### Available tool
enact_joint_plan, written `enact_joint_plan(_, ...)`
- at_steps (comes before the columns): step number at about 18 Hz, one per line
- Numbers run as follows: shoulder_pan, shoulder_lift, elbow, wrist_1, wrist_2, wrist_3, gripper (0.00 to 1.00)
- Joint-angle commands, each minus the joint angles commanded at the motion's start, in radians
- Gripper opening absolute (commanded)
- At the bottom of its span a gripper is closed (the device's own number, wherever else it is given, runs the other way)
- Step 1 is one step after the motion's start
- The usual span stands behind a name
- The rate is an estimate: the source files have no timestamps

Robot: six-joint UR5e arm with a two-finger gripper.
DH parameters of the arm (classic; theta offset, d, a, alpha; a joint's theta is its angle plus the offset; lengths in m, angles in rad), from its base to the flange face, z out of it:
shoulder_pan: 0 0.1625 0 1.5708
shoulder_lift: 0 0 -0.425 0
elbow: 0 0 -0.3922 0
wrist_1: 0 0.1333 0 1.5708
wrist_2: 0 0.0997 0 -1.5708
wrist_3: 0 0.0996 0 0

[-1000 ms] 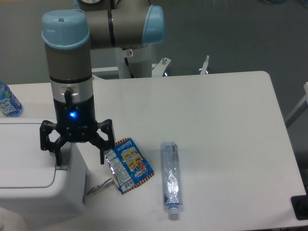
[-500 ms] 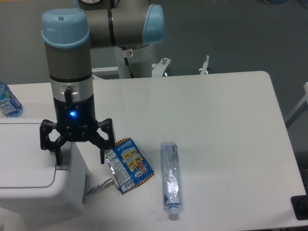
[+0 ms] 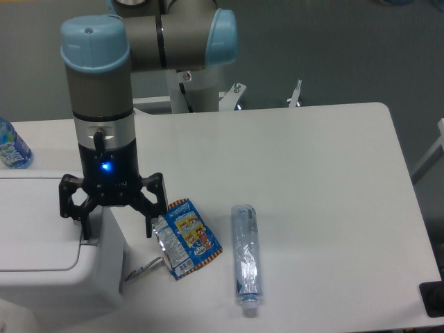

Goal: Open the trash can
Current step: 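Push the gripper against the lid edge to tip the lid open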

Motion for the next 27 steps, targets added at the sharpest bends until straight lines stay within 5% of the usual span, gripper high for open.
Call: enact_joint_plan(27, 0.017, -0.002, -0.002, 0.0, -0.002, 0.0, 1.0)
